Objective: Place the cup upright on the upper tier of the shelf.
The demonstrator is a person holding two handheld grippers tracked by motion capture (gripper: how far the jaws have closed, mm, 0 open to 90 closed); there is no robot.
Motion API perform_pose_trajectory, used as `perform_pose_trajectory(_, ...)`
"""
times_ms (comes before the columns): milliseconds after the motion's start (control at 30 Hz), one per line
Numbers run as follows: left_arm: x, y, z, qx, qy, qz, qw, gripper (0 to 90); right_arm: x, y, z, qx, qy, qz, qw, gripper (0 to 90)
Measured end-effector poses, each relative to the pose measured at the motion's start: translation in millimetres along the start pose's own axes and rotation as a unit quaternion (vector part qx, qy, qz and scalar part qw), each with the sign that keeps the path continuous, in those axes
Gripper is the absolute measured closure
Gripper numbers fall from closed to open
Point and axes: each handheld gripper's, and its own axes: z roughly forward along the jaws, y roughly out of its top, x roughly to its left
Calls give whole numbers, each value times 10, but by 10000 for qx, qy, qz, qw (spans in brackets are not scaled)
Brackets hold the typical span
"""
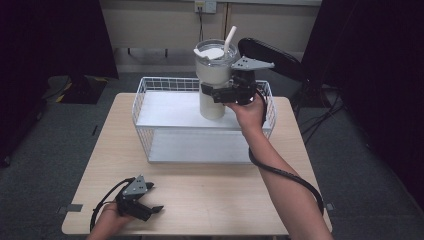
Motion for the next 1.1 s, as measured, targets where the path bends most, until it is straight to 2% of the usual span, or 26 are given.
perform_pose_trajectory(433, 0, 0, 0, 3, 1, 0, 10000, 115, 7, -9, -4, 43, -41, -53, 10000, 85)
perform_pose_trajectory(867, 0, 0, 0, 0, 1, 0, 10000, 115, 9, -48, -6, 34, -60, 7, 10000, 87)
perform_pose_trajectory(933, 0, 0, -1, 3, 1, 1, 10000, 115, 11, -64, -6, 8, -61, 104, 9999, 85)
perform_pose_trajectory(1100, 0, 0, 0, -1, 2, -1, 10000, 115, 19, -67, -10, 11, -89, 116, 9999, 85)
